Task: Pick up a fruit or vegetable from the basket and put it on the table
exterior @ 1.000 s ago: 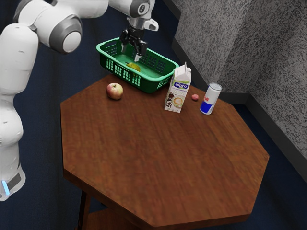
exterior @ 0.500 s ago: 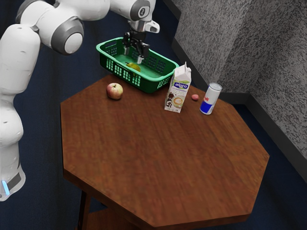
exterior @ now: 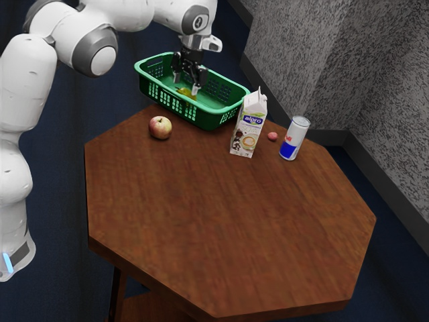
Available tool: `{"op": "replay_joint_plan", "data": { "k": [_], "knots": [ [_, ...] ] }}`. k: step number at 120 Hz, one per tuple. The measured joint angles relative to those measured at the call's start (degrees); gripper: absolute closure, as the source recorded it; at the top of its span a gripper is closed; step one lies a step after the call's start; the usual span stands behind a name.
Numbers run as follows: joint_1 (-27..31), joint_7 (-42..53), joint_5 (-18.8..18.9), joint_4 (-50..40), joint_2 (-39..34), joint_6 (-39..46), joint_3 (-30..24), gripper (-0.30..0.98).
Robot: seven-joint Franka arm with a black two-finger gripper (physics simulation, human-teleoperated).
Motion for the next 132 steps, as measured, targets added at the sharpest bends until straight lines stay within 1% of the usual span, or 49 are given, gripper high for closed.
{"op": "replay_joint_plan", "data": {
  "k": [20, 49, 122, 132],
  "knots": [
    [-0.1, 0.0, 1.1, 0.0, 1.2, 2.4, 0.0, 0.0],
    [-0.1, 0.1, 1.2, 0.2, 2.8, 4.6, -0.1, 0.0],
    [0.0, 0.7, -0.4, 0.5, 6.0, 6.4, -0.2, 0.0],
    [0.0, 0.9, -1.0, 0.5, 6.1, 6.3, -0.2, 0.04]
  ]
}}
